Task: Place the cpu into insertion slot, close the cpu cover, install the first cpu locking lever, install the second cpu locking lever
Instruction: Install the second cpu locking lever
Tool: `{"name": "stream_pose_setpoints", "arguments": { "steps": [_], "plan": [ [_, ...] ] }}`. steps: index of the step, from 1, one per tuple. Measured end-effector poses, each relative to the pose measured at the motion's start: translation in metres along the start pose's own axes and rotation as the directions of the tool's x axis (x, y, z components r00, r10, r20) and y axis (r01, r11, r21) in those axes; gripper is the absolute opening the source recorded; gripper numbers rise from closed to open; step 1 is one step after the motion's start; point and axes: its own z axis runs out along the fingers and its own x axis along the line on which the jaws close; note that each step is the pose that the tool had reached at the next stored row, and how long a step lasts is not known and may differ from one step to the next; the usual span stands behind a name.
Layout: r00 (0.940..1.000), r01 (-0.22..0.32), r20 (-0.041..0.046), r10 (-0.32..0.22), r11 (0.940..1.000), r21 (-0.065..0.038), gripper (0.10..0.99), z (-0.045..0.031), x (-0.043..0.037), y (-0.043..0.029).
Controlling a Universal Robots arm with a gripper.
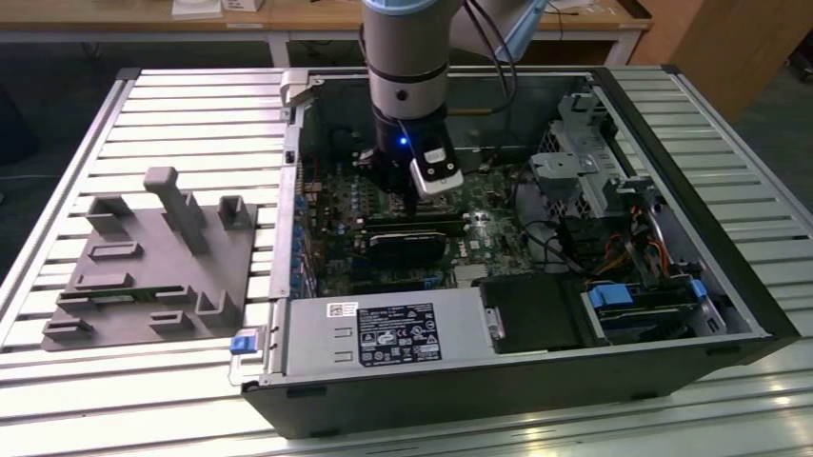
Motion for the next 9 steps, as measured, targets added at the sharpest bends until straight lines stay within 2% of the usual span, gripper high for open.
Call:
{"name": "stream_pose_setpoints", "arguments": {
  "steps": [3, 5, 9],
  "plan": [
    [1.0000, 0.000, -0.0016, 0.000, 1.0000, -0.006, 0.106, 0.0026, 0.0023, -0.0030],
    [1.0000, 0.001, -0.0038, -0.001, 0.9999, -0.013, 0.106, 0.0040, 0.0042, -0.0046],
    [0.9999, 0.003, -0.0133, -0.004, 0.9989, -0.047, 0.106, 0.0060, 0.0071, -0.0075]
  ]
}}
